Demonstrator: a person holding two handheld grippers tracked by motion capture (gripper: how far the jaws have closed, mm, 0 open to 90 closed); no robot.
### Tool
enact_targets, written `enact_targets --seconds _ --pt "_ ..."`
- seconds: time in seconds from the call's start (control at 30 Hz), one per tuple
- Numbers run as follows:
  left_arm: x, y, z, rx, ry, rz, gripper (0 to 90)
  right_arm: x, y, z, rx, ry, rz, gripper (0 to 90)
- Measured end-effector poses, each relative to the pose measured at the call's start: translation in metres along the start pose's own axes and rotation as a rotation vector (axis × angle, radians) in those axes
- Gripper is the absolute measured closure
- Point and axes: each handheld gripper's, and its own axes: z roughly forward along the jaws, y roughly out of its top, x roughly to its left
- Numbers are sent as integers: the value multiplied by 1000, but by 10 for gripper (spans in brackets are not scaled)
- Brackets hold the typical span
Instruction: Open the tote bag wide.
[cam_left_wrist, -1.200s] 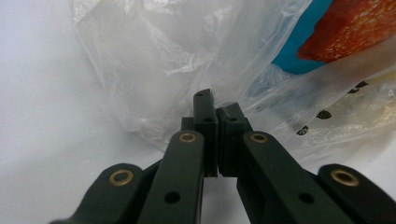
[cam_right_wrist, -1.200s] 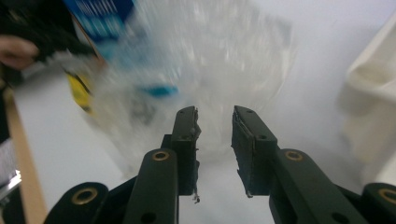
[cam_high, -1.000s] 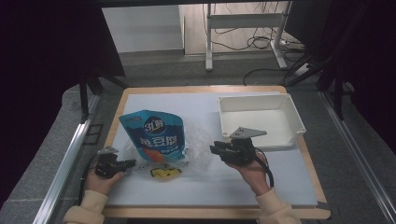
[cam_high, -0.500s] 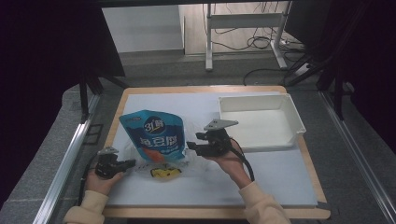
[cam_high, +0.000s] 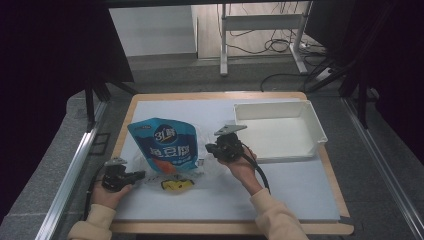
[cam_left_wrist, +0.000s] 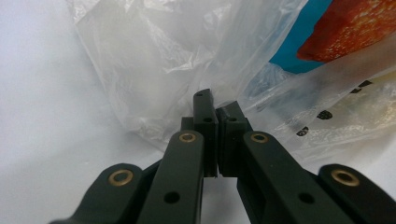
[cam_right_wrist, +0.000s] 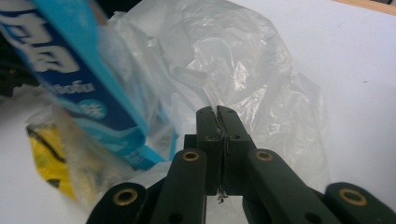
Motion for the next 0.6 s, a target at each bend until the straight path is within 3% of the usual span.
enact_targets --seconds 0.17,0.4,0.47,0.5,0.53,0.6 --pt "0 0 0 1 0 -1 889 -13 -5 -2 -24 -47 42 884" --pt "-1 0 -3 -12 -3 13 828 -13 -7 0 -33 -18 57 884" --pt "-3 2 -11 -34 -28 5 747 -12 -7 1 -38 -9 48 883" --pt "-6 4 -20 -47 -43 13 584 -11 -7 1 -41 1 44 883" --pt "-6 4 -20 -47 -43 13 513 -11 -7 1 -41 1 44 883" --pt "-12 4 -31 -80 -33 24 463 -10 -7 1 -48 12 46 883"
